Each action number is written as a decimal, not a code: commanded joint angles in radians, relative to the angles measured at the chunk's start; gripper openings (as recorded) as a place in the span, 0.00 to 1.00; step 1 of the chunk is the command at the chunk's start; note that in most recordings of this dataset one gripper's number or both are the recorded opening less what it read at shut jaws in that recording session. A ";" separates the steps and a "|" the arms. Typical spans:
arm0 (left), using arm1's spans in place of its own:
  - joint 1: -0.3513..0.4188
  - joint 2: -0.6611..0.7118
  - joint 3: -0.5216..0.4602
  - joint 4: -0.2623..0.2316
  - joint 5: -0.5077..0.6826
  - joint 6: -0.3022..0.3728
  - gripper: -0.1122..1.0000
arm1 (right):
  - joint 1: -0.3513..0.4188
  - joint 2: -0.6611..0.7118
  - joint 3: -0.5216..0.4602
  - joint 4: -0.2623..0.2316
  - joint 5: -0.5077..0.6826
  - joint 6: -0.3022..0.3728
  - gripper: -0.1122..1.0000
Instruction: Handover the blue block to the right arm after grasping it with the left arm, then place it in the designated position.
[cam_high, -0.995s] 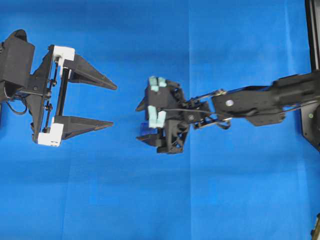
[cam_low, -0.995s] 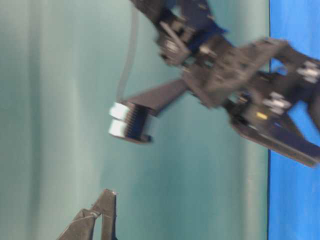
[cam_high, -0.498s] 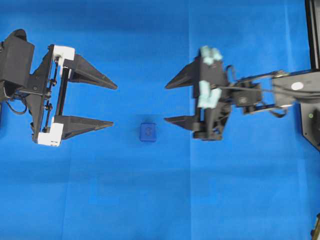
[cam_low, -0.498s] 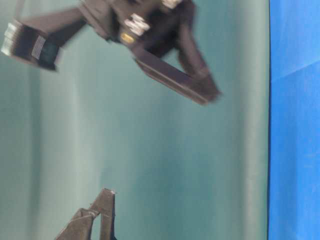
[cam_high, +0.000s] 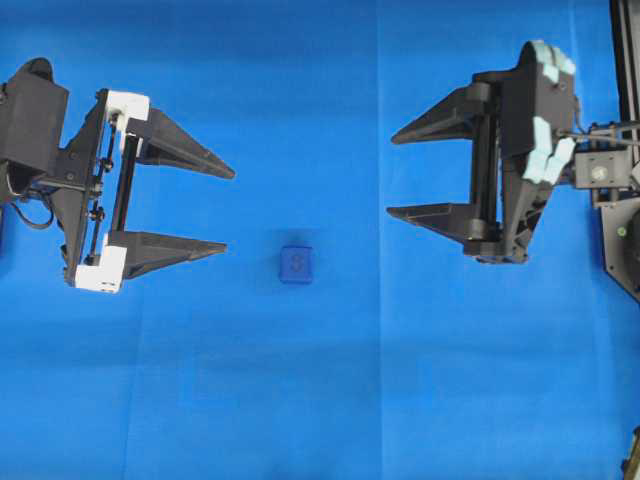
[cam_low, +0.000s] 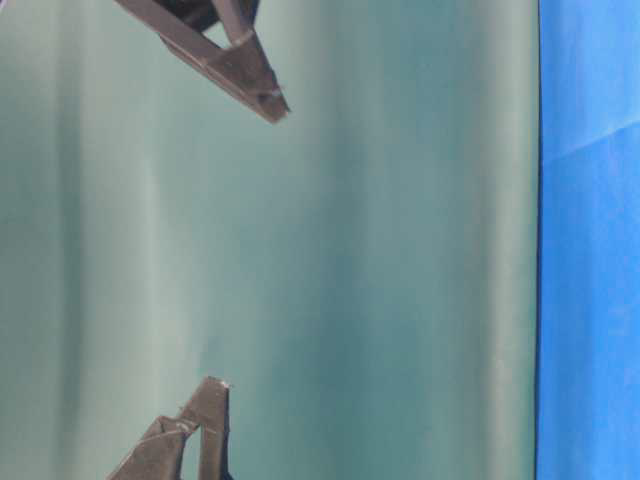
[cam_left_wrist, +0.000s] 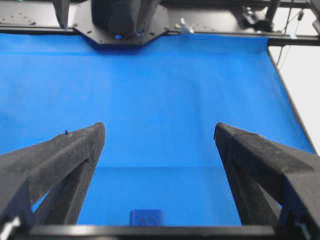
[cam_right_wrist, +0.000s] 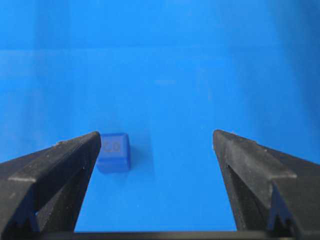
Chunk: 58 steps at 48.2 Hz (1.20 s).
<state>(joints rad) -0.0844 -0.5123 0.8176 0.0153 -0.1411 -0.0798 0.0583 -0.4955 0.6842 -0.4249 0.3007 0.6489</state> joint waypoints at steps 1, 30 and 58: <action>0.002 -0.008 -0.028 -0.002 -0.006 0.000 0.90 | 0.002 -0.014 -0.011 -0.003 -0.005 0.000 0.84; 0.002 -0.008 -0.028 -0.002 -0.009 -0.002 0.90 | 0.000 -0.005 -0.012 -0.061 -0.192 0.000 0.84; 0.002 -0.009 -0.028 -0.002 -0.011 0.000 0.90 | -0.012 -0.006 0.023 -0.094 -0.299 0.000 0.84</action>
<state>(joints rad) -0.0844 -0.5123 0.8176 0.0153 -0.1411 -0.0798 0.0476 -0.4955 0.7194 -0.5170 0.0107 0.6473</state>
